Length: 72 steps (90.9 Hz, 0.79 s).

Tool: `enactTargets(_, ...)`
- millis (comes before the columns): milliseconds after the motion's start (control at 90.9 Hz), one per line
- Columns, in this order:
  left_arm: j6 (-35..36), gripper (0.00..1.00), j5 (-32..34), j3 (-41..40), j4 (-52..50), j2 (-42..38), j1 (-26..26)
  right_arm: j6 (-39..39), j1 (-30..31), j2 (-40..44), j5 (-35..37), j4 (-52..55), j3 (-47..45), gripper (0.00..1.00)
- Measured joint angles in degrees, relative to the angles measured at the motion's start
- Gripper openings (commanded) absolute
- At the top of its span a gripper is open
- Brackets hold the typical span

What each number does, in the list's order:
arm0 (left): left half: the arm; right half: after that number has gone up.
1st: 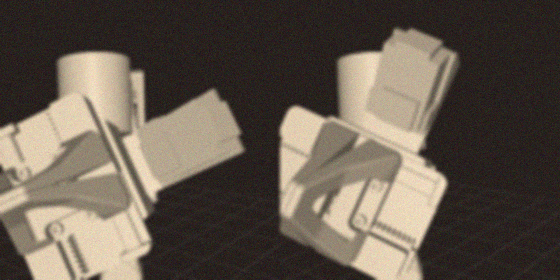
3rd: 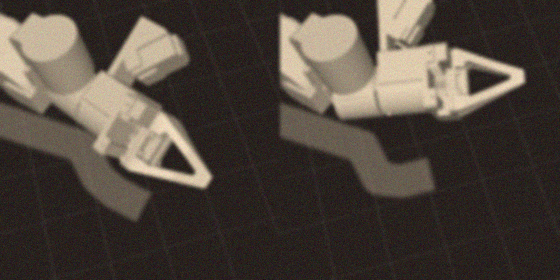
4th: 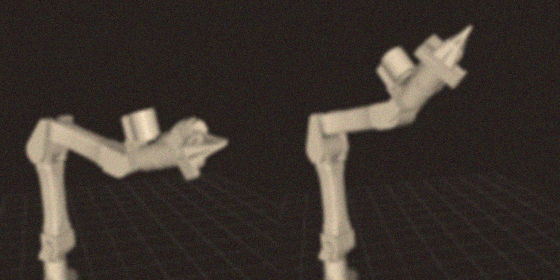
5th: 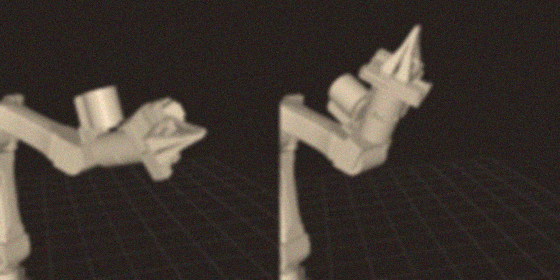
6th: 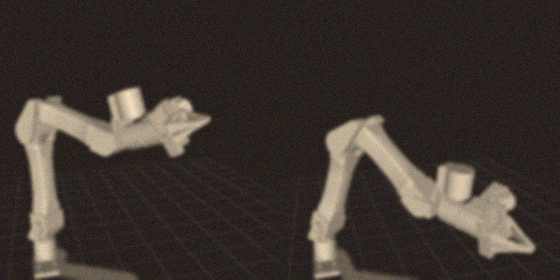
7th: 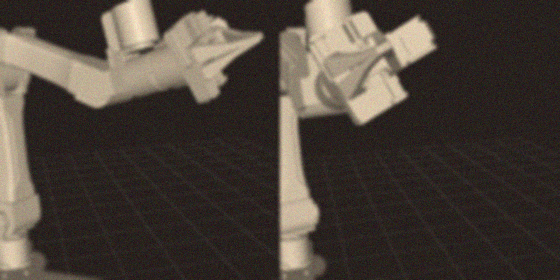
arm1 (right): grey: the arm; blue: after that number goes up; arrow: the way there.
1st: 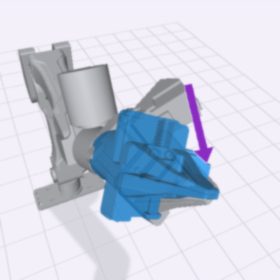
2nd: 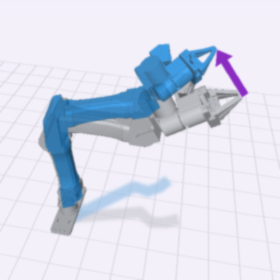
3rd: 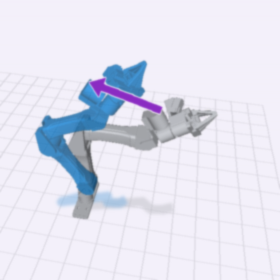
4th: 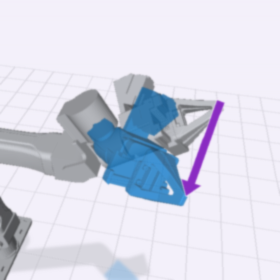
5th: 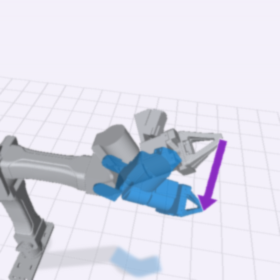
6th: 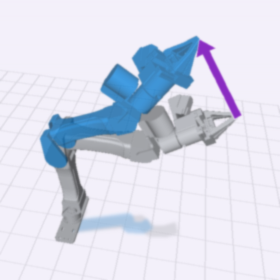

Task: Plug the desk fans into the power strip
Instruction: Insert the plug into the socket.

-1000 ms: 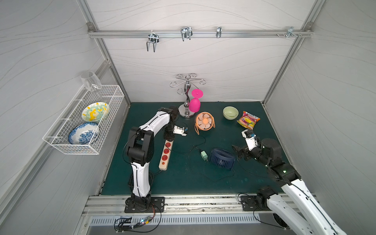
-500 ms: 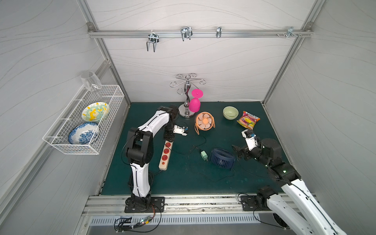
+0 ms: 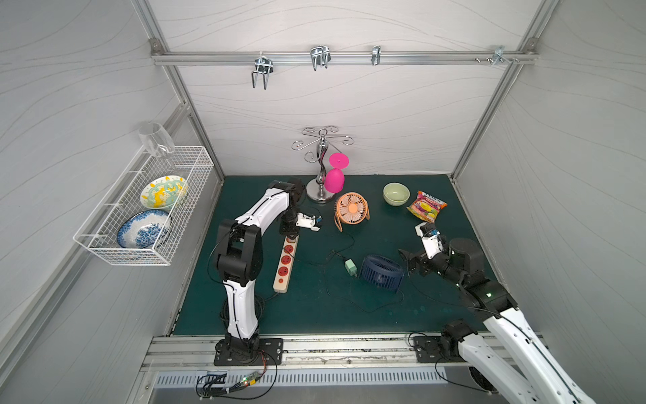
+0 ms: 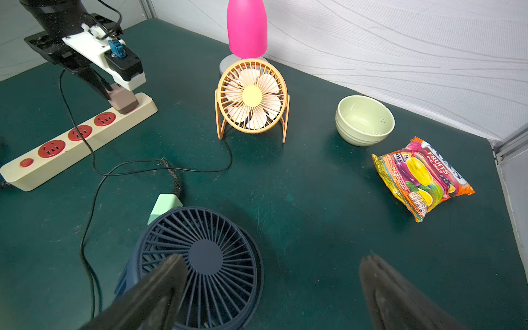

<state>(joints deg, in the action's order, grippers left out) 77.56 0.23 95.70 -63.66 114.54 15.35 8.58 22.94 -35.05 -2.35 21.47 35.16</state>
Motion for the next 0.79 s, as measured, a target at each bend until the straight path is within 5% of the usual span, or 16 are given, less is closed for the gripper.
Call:
enactTargets(605,-1.62,0.11,0.68,5.20,-4.33,4.20,0.24,0.02,0.00,0.11,0.09,0.00,0.00,0.99)
enactTargets(792,-1.51,0.10,1.25,1.36,-1.46,2.05,0.00,0.02,0.00,0.11,0.07,0.00,0.00,0.99)
